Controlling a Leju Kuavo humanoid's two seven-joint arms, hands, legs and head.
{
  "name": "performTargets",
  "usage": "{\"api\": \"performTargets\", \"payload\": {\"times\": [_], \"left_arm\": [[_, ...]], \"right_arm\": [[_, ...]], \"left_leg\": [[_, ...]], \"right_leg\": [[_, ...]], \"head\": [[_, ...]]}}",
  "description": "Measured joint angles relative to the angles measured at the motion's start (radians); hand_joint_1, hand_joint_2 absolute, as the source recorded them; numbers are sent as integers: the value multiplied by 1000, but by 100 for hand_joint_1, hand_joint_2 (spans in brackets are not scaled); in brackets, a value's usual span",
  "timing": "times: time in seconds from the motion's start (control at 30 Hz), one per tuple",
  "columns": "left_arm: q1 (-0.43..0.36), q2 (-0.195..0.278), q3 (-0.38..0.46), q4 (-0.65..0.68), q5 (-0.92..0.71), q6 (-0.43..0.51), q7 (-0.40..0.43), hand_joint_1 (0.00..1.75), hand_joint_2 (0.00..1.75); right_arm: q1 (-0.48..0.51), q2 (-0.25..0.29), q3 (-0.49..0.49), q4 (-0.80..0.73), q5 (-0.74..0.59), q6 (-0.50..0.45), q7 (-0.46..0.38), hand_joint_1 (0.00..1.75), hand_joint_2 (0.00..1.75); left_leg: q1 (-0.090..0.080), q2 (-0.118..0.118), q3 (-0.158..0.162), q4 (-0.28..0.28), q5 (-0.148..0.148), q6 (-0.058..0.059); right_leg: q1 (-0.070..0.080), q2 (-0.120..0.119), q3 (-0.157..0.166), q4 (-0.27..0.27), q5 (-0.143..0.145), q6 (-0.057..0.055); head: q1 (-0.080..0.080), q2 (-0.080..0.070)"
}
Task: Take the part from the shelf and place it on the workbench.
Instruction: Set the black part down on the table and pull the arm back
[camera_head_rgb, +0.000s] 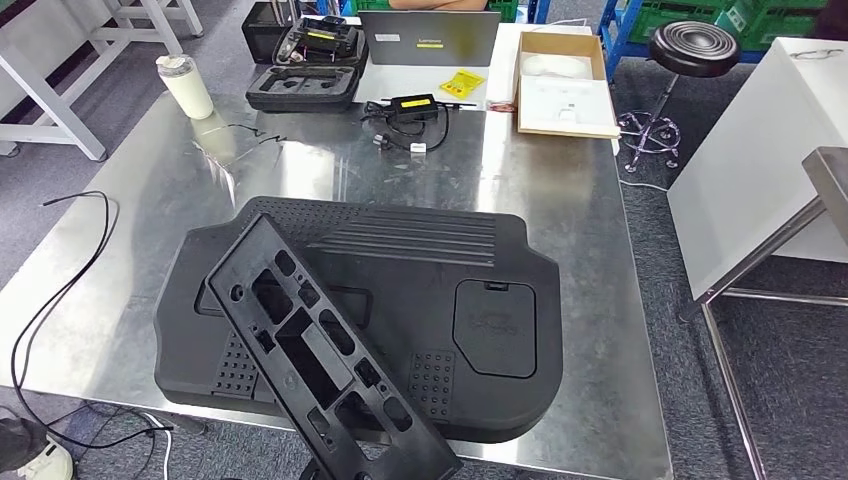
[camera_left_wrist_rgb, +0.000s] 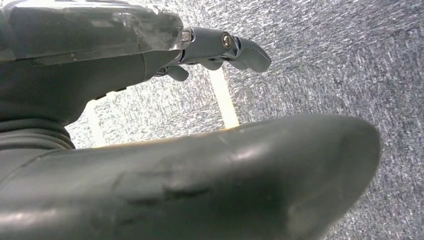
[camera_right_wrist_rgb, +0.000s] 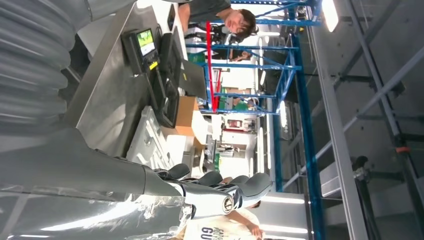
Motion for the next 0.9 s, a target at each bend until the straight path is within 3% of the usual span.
{"api": "performTargets", "payload": {"times": [0.27, 0.63, 0.77, 0.9], "left_arm": [[-4, 3, -15, 0, 17, 8, -7, 0, 0], [-11, 3, -37, 0, 21, 18, -5, 0, 0], [-12, 3, -40, 0, 20, 26, -1, 0, 175], [-13, 4, -48, 0, 19, 33, 1, 0, 175]], "right_arm": [[-5, -21, 59, 9, 117, 6, 55, 0, 175], [-14, -52, 133, 15, 132, 6, 88, 0, 175], [-17, -60, 147, 20, 132, 6, 92, 0, 175], [-18, -62, 157, 25, 136, 6, 98, 0, 175]], "left_leg": [[0, 0, 2, 0, 0, 0], [-1, 0, 2, 0, -1, 1], [-2, 0, 3, 1, -1, 1], [-6, 0, 3, 1, -2, 3]], "right_leg": [[0, 0, 2, 0, 0, 0], [0, 0, 3, 0, -1, 0], [-1, 0, 3, 0, -1, 1], [-3, 0, 4, -1, -2, 3]], "head": [[0, 0], [0, 0], [0, 0], [0, 0]]}}
